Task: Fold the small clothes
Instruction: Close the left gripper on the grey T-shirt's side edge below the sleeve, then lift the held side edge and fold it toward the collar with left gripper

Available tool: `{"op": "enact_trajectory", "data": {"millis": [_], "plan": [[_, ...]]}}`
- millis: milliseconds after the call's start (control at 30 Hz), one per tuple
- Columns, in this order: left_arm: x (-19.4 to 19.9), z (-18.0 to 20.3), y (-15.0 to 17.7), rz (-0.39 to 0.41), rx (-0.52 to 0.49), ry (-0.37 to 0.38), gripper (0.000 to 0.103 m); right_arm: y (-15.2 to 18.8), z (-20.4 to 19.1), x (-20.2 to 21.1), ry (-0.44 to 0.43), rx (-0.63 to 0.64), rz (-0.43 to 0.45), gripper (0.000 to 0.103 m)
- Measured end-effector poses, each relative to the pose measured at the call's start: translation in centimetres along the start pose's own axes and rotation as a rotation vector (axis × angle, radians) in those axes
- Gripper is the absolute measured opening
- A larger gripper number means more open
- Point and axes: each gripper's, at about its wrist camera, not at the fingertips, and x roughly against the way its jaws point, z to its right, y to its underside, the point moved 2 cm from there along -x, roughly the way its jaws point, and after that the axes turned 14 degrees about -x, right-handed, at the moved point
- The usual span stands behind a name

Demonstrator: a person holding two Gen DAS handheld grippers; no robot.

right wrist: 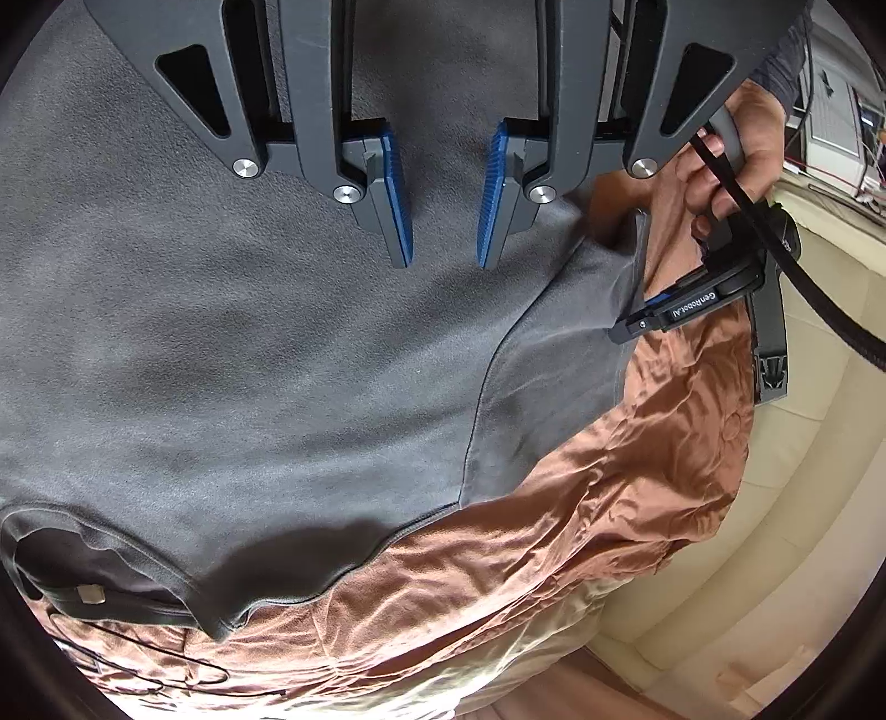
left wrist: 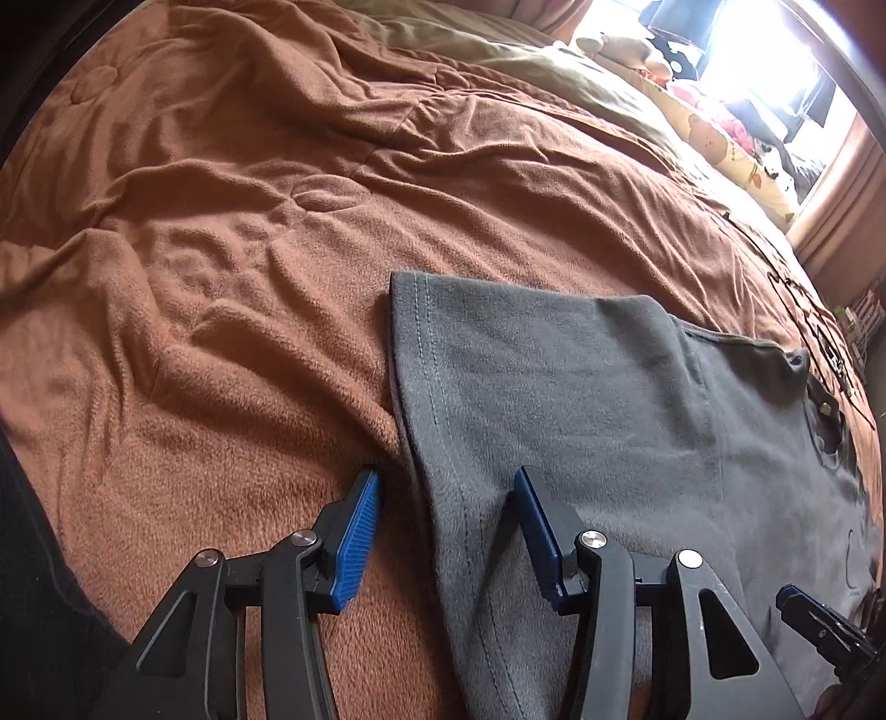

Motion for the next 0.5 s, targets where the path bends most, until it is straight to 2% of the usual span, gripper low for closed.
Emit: {"op": "enact_trajectory", "data": {"millis": [33,67,100,133,367,500], "plan": [[-0.1,0.0,-0.2,-0.005,0.005,-0.001,0.031,-0.2,0.0,-0.3,-0.019,-0.017,-0.007,0.016],[-0.2,0.0,-0.3,-0.012,0.012,-0.003,0.016,-0.4,-0.1,-0.6,-0.037,-0.03,-0.013,0.014],[-0.2,0.0,-0.4,-0.017,0.02,0.012,0.008,-0.6,-0.1,-0.9,-0.053,-0.04,-0.02,0.013],[-0.2,0.1,-0.5,-0.021,0.023,0.022,0.005,-0.7,-0.2,-1.2,-0.067,-0.05,-0.024,0.012],[2.5,-0.1,-2.1,0.015,0.038,0.041,0.004,-1.3,0.0,-3.4,-0.132,-0.115,-0.065,0.012],[4.4,0.8,-3.5,0.06,0.011,0.05,0.003,-1.7,0.0,-4.8,-0.18,-0.173,-0.097,0.012]]}}
